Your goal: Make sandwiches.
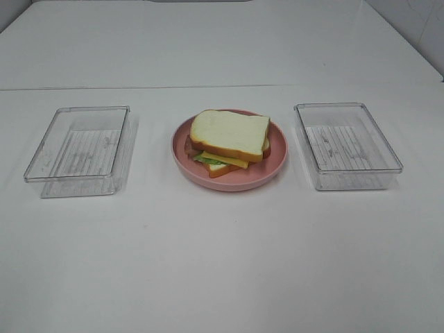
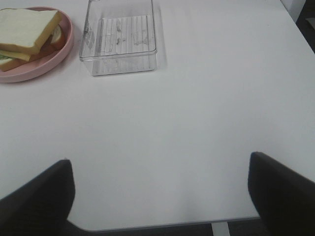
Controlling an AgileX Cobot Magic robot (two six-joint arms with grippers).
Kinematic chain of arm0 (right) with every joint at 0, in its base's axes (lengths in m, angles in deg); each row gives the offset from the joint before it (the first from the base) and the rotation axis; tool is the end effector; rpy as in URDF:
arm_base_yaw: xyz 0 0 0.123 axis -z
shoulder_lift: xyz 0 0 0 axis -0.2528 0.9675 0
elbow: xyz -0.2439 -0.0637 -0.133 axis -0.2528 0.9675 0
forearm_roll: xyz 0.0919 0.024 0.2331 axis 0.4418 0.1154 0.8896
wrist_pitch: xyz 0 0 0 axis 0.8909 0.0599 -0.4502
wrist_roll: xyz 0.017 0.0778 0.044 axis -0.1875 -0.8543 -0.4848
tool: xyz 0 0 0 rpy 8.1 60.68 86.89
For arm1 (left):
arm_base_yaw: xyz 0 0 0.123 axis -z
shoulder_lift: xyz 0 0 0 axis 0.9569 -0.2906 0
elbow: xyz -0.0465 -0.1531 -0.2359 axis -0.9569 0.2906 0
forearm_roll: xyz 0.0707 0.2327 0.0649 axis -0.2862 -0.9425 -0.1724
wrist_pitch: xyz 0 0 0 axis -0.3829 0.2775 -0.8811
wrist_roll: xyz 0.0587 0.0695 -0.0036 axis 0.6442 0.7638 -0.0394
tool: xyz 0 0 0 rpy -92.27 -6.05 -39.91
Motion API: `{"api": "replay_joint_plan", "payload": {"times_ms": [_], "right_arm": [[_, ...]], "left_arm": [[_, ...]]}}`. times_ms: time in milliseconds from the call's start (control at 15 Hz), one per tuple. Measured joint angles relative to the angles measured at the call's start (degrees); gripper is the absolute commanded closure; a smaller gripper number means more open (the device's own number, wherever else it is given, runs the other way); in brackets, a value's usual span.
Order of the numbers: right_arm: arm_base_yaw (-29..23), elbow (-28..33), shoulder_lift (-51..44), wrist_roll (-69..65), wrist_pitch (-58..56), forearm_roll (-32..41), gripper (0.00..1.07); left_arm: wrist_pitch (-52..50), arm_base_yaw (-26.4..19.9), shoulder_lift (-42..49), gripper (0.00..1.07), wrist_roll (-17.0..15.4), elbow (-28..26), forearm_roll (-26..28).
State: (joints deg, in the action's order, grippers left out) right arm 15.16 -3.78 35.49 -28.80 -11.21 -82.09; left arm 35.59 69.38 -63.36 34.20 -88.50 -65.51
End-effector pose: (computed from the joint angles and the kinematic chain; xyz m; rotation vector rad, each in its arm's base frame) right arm -0.0024 -0.0024 0.2607 0.0548 2.1335 -0.0178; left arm -0.0089 0.0023 0.2814 -0.0687 2.0360 0.0839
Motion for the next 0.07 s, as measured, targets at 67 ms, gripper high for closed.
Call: {"api": "replay_joint_plan", "payload": {"times_ms": [67], "right_arm": [[0.0, 0.0, 0.0, 0.0, 0.0, 0.0, 0.16]], "left_arm": [[0.0, 0.0, 0.0, 0.06, 0.0, 0.0, 0.0]]}}
